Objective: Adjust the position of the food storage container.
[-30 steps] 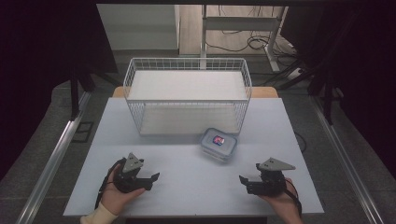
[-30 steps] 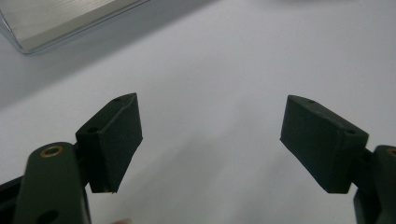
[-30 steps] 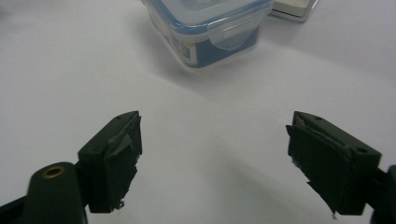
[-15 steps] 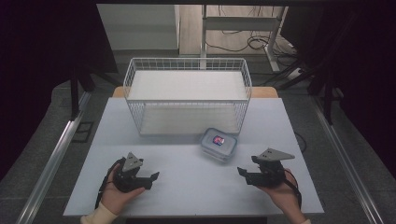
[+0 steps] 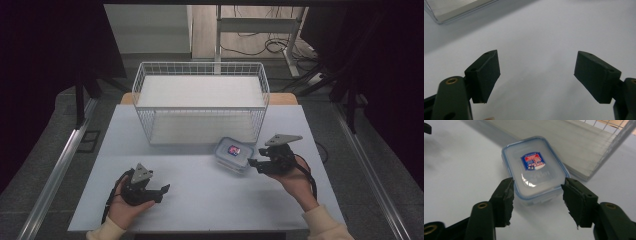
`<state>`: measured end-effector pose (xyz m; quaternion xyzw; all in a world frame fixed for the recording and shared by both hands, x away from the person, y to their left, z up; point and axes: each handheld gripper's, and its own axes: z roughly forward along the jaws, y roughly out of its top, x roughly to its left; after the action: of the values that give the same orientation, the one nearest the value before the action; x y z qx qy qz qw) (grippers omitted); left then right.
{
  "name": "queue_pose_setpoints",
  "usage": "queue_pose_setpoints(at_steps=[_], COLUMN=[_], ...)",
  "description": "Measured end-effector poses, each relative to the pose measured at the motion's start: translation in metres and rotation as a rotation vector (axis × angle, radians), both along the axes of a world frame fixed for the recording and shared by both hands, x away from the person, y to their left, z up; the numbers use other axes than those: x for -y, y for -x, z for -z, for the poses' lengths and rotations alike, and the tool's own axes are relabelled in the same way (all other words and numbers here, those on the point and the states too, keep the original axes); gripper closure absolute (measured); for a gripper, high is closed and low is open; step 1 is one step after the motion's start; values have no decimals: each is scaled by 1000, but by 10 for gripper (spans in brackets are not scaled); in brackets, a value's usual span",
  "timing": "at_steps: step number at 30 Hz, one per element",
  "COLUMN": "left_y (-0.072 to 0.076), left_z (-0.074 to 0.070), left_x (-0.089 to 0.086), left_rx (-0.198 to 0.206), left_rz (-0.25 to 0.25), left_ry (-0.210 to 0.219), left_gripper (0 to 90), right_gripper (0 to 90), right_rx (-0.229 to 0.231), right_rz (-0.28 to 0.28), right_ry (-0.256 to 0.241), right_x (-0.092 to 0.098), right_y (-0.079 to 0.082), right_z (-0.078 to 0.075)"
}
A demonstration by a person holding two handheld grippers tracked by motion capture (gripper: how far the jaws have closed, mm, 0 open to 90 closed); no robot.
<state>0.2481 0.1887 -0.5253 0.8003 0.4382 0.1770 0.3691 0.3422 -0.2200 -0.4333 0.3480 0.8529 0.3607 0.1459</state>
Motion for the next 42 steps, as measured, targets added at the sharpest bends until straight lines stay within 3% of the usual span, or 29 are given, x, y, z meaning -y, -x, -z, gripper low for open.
queue_pose_setpoints(at_steps=[8,9,10,16,20,26,33,39,42], left_y=[-1,-1,-1,-1,-1,-1,-1,-1,0], left_z=[1,1,1,0,0,0,0,0,-1], left_x=[0,0,0,-1,-2,-1,-2,-1,-2], left_rx=[-4,-4,-5,-3,-5,-3,-3,-1,1], left_rz=[-7,-8,-7,-5,-4,0,4,4,3], left_ry=[0,-1,-1,2,1,2,3,3,5], left_gripper=[203,203,203,203,203,203,204,204,205], right_gripper=[535,580,580,782,889,893,894,895,895], right_rx=[-69,-65,-65,-82,-51,6,48,76,80], right_rz=[-37,-42,-42,-63,-69,-95,-96,-156,-178], right_ry=[67,101,101,213,276,391,455,532,541], right_x=[-21,-26,-26,-39,-49,-70,-79,-90,-92], right_y=[-35,-43,-43,-66,-77,-89,-96,-100,-99], right_z=[-3,-2,-2,5,8,20,29,31,30])
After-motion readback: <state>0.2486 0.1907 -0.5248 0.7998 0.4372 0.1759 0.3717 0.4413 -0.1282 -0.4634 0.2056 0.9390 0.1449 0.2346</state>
